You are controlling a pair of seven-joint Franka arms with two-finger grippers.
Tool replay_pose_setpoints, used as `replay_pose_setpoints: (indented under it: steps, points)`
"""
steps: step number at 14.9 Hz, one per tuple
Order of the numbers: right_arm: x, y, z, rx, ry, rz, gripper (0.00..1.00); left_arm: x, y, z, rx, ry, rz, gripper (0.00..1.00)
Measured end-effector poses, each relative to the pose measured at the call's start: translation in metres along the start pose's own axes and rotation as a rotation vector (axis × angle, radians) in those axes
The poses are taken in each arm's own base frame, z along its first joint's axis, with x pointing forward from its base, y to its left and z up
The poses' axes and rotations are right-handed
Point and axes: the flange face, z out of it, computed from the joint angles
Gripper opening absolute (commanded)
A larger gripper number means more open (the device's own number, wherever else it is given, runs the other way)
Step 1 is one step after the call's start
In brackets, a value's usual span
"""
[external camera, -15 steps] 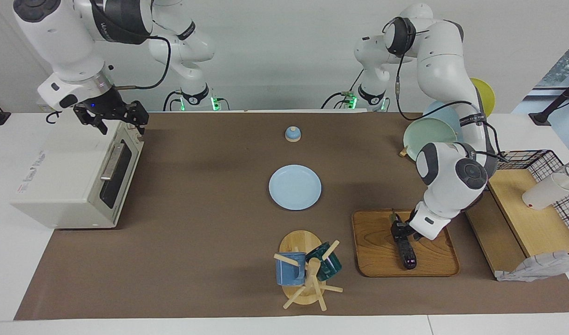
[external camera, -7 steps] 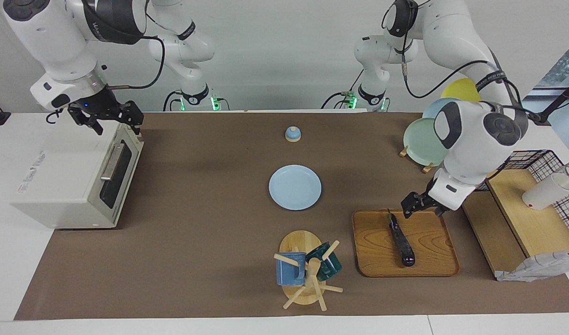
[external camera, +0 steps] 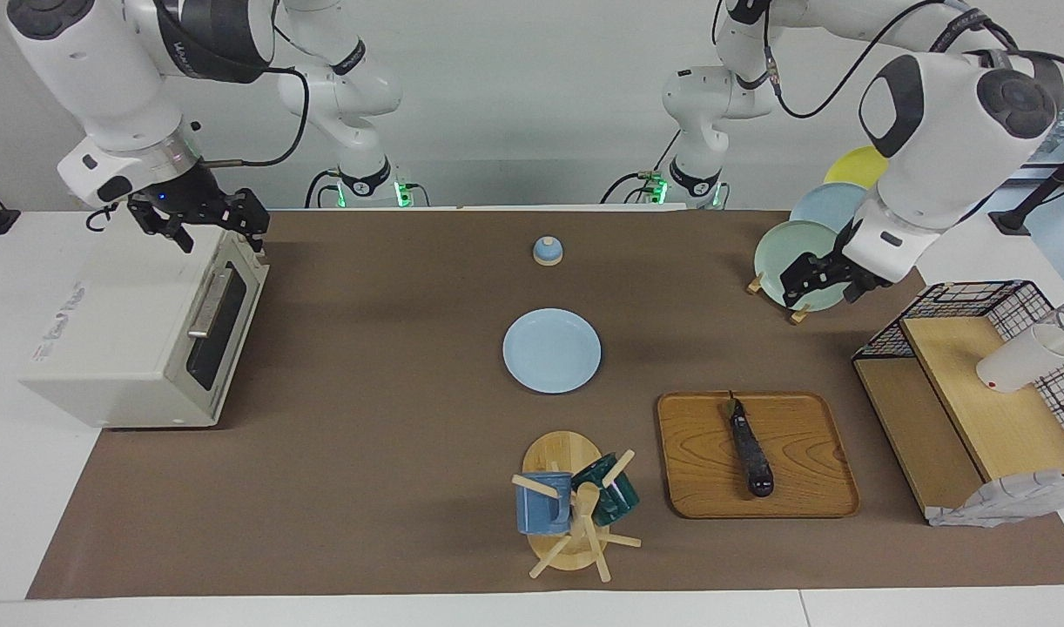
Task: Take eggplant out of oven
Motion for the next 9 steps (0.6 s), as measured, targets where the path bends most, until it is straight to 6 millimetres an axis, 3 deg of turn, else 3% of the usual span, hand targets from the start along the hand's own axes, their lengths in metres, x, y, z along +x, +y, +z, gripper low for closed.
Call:
replay_pose_setpoints:
  steps: [4,9]
  points:
    - [0.0,0.0,0.0,0.0,0.0,0.0,1.0,-0.044,0.0,0.01,0.016,-0.032,-0.05,1.0]
    - [0.0,0.0,0.0,0.0,0.0,0.0,1.0,-0.047,0.003,0.01,0.014,-0.014,-0.066,1.0]
